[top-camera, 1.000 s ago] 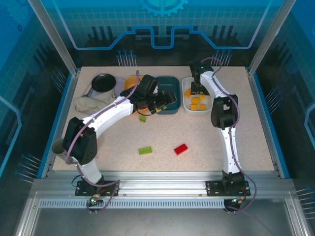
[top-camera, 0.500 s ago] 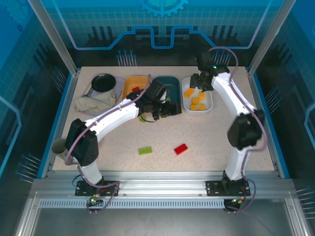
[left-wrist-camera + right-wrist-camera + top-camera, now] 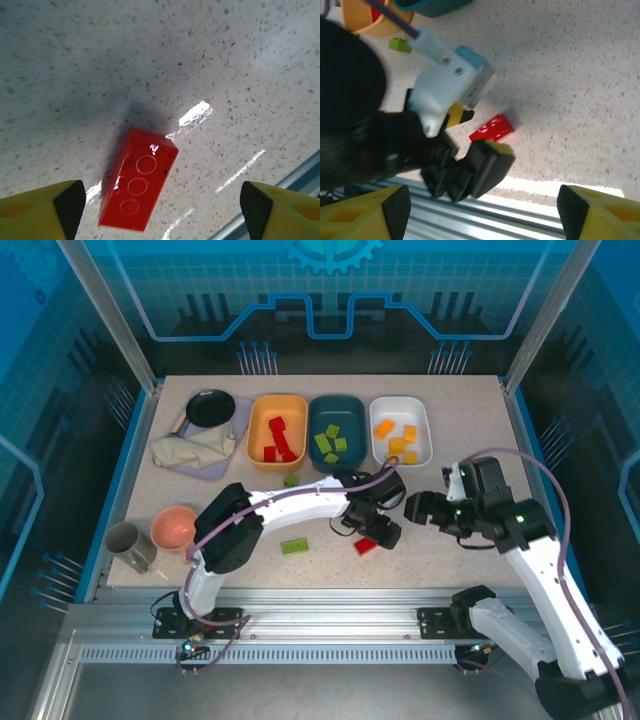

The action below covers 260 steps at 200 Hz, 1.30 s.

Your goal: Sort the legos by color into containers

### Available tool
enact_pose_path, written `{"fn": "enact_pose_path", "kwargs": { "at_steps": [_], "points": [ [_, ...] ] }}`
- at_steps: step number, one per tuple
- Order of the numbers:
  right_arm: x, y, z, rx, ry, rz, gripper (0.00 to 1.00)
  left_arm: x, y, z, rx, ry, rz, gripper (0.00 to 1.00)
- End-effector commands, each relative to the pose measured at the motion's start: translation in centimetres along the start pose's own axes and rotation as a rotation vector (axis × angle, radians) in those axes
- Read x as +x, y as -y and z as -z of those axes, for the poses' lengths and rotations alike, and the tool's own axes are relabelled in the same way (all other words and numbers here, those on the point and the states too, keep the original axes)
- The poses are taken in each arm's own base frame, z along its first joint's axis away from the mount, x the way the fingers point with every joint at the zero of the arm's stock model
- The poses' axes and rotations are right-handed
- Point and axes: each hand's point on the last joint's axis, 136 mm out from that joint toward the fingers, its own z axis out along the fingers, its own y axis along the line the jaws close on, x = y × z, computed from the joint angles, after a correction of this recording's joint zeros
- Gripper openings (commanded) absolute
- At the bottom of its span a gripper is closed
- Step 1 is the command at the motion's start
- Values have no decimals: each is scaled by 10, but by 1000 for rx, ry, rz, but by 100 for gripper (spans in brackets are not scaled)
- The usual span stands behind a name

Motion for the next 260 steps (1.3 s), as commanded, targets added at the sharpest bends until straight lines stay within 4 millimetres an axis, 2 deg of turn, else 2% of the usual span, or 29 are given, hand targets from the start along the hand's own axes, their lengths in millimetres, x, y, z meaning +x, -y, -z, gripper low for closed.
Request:
{"fn": "enact_pose_path", "kwargs": {
  "at_steps": [1, 23, 47, 89, 103, 124, 137, 151, 168, 197, 230, 244, 260],
  "points": [
    [26, 9, 8, 3, -67, -70, 80, 7, -10, -13, -87, -47, -56, 83],
    [25, 10, 15, 4, -43, -70, 80, 16, -17, -27, -148, -78, -62, 81],
    [24, 9, 14, -4, -36, -80, 79, 22, -28, -36, -206, -90, -64, 79],
    [24, 10, 11, -10, -36, -86, 78, 26, -32, -44, -229, -92, -52, 42],
    [24, 11, 10, -9, -39, -80, 78, 24, -32, -41, -231, -79, -41, 33],
    [20, 0, 9, -61, -38, -42, 76, 18, -35, -29, -243, -40, -17, 31],
    [15, -17, 10, -147, -30, 11, 76, 11, -39, -15, -241, -12, 21, 30],
    [6, -47, 18, -299, 1, 96, 75, 2, -49, 5, -230, 25, 84, 30],
    [-6, -72, 27, -409, 45, 172, 75, -10, -68, 34, -203, 79, 173, 31],
    [-28, -100, 18, -431, 84, 272, 74, -30, -116, 78, -174, 158, 320, 31],
    [-62, -151, -11, -437, 140, 377, 74, -56, -191, 114, -162, 250, 500, 31],
    [-78, -172, -30, -429, 135, 390, 74, -70, -222, 122, -141, 287, 584, 31],
    [-94, -185, -51, -416, 120, 373, 74, -84, -259, 124, -112, 313, 683, 31]
  ]
}}
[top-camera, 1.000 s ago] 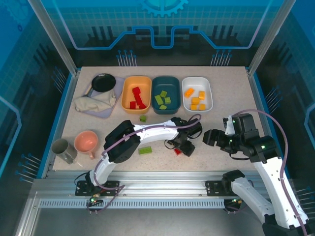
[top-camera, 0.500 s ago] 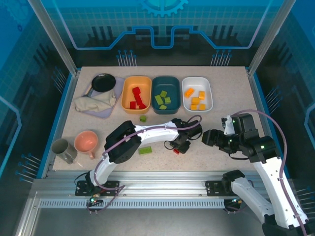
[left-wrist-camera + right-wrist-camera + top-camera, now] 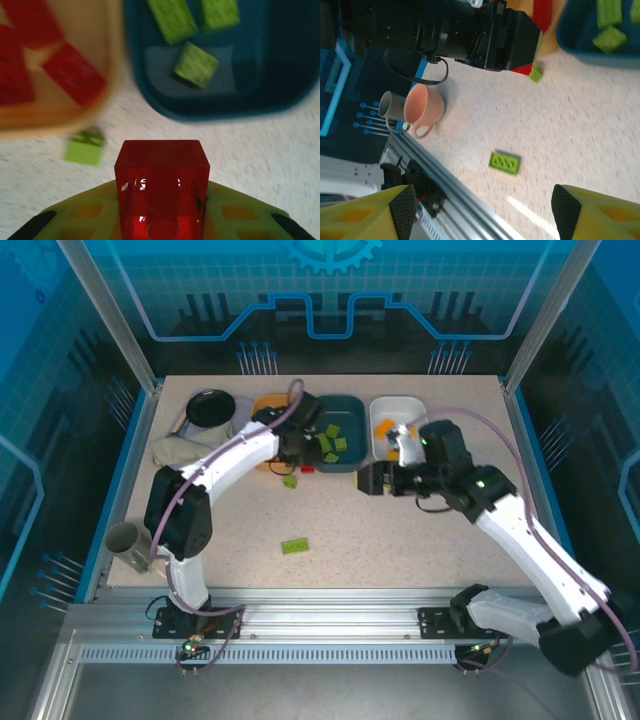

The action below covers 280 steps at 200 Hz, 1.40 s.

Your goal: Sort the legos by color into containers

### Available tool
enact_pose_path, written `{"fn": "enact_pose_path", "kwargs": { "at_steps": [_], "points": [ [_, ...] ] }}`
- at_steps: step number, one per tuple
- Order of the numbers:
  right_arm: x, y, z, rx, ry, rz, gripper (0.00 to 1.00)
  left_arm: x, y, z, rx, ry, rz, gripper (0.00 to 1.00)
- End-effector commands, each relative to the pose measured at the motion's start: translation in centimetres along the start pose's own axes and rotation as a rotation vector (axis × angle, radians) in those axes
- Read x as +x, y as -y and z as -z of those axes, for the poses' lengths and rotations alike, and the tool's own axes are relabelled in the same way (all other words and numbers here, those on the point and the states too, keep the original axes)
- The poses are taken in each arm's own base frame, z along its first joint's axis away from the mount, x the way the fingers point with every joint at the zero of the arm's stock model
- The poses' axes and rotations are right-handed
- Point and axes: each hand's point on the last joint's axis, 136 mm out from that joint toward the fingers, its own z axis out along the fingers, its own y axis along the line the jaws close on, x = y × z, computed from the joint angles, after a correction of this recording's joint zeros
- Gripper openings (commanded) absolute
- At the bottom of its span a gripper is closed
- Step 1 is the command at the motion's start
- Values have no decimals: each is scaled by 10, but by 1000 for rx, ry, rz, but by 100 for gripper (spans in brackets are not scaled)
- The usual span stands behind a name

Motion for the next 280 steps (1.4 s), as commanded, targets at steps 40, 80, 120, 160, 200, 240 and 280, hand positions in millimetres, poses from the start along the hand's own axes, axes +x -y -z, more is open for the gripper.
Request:
{"fn": "enact_pose_path", "kwargs": {
  "at_steps": [40, 80, 120, 160, 200, 240, 280],
  "points": [
    [-97, -15, -69, -14, 126, 61, 75, -95, -40, -41, 119, 14, 268, 32],
    [-118, -2, -108, 0, 106, 8, 75, -124, -50, -82, 115, -16, 312, 34],
    [-119, 0, -115, 18, 87, 10, 75, -131, -55, -100, 131, -32, 339, 45],
    [-99, 11, -117, 91, 28, 65, 74, -130, -56, -82, 119, -22, 329, 71],
    [-46, 19, -133, 242, -103, 259, 72, -143, -51, -11, 134, 92, 331, 75],
    [9, 23, -173, 334, -237, 406, 72, -101, -63, 59, 154, 159, 416, 77],
    [42, 39, -220, 415, -345, 459, 76, -10, -84, 99, 212, 183, 537, 81]
  ]
}}
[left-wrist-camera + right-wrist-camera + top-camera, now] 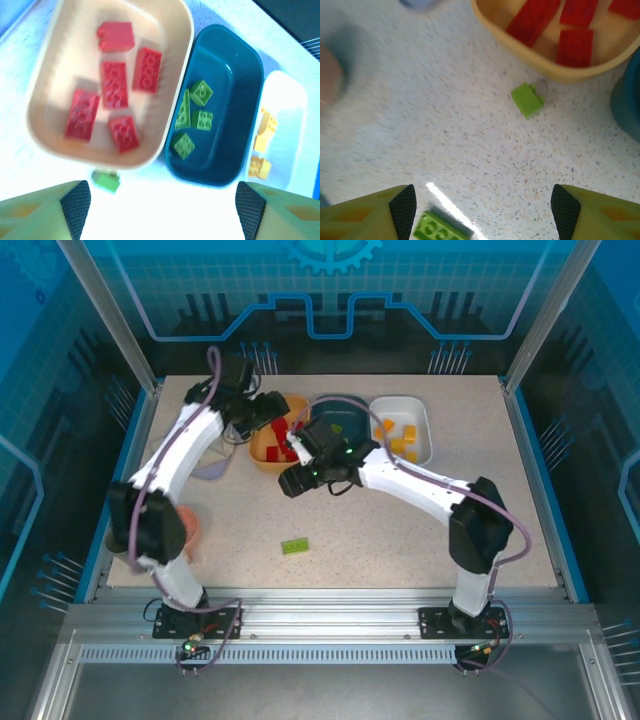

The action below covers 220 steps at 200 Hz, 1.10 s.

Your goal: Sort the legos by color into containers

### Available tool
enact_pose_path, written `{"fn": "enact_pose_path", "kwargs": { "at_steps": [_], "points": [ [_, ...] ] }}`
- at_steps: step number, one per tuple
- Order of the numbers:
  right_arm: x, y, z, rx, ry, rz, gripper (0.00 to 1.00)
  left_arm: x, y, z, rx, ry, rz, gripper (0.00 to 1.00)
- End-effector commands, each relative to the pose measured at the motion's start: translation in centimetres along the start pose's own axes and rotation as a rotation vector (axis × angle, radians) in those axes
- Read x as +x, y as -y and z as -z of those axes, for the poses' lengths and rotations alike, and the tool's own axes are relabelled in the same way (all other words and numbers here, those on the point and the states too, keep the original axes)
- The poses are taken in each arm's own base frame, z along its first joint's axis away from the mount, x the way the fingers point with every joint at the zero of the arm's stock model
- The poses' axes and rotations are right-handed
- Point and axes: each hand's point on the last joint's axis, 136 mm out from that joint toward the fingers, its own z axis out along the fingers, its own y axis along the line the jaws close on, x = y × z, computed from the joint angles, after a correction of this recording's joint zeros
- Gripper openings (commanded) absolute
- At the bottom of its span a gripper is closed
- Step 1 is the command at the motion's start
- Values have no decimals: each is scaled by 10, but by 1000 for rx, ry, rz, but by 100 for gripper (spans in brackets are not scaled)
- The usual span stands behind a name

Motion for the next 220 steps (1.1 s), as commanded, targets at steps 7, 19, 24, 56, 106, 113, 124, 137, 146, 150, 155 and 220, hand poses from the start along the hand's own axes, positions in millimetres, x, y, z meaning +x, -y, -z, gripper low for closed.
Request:
{"fn": "enact_pose_path", "kwargs": {
  "at_steps": [7, 19, 24, 56, 106, 113, 124, 137, 146, 150, 155, 220],
  "points": [
    [19, 9, -40, 102, -101, 51, 77, 46, -41, 26, 13, 2, 147, 81],
    [21, 12, -54, 120, -119, 49, 78, 68, -57, 41, 24, 5, 183, 81],
    [21, 15, -59, 132, -123, 47, 78, 76, -63, 47, 28, 8, 195, 82],
    [18, 21, -86, 158, -138, 42, 80, 117, -96, 82, 36, 26, 231, 82],
    [10, 33, -118, 211, -138, -9, 81, 148, -120, 106, 29, 20, 253, 83],
    [8, 36, -121, 214, -135, -23, 80, 149, -120, 108, 31, 22, 255, 83],
    [1, 37, -119, 217, -118, -34, 80, 149, -120, 110, 37, 24, 256, 83],
    [6, 43, -132, 238, -133, -32, 79, 149, -118, 111, 42, 23, 254, 82],
    [5, 46, -135, 246, -132, -33, 79, 149, -117, 112, 44, 22, 250, 82],
    [4, 47, -135, 247, -132, -35, 79, 149, -117, 112, 44, 21, 249, 82],
    [3, 47, -137, 242, -131, -37, 79, 148, -117, 113, 46, 22, 248, 82],
    [-2, 34, -144, 176, -131, -22, 66, 149, -117, 110, 41, 11, 242, 82]
  ]
}}
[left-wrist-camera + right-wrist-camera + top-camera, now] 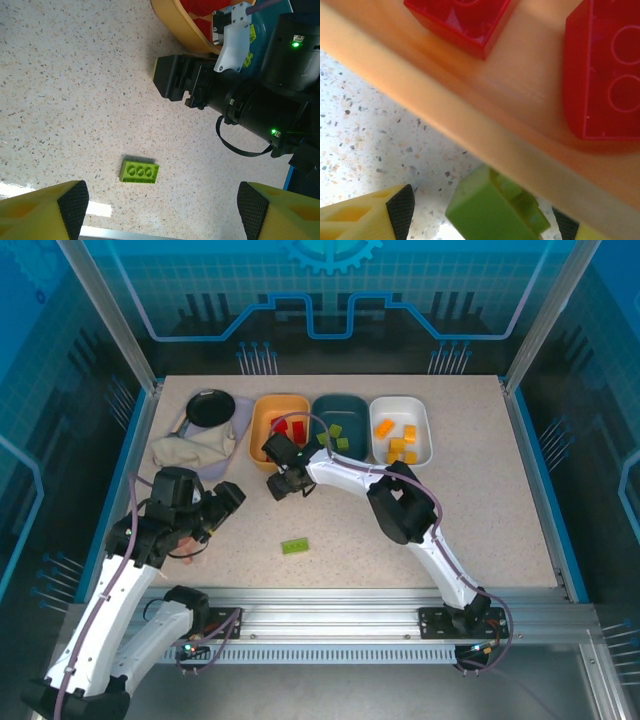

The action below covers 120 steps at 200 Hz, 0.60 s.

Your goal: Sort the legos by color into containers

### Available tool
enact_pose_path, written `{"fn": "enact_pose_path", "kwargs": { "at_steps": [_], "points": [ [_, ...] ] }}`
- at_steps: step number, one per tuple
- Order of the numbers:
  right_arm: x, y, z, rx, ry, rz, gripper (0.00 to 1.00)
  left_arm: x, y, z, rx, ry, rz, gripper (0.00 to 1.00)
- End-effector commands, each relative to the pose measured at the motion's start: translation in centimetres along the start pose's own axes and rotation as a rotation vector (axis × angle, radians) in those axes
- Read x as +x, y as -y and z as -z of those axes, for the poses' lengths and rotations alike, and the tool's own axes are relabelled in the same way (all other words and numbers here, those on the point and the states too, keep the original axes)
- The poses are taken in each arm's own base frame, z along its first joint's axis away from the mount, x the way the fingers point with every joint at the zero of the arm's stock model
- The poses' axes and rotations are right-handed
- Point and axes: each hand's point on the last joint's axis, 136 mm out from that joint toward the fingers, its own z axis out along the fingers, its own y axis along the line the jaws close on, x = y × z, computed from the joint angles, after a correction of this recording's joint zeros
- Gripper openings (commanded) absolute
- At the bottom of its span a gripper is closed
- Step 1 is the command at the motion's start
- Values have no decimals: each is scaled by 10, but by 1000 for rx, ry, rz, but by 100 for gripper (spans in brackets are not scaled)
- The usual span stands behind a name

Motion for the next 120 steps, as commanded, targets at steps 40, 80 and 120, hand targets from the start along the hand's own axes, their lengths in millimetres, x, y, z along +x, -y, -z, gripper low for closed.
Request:
{"fn": "enact_pose_path", "kwargs": {
  "at_steps": [40, 80, 120],
  "points": [
    [9, -2, 0, -8, -23, -12, 50, 4, -2, -5, -3, -29, 18, 81],
    [5, -3, 7, -4, -9, 5, 35, 6, -4, -10, -1, -38, 20, 81],
    [-1, -7, 37, -11, 33, 4, 27, 8, -4, -14, 5, -47, 15, 80]
  ]
}}
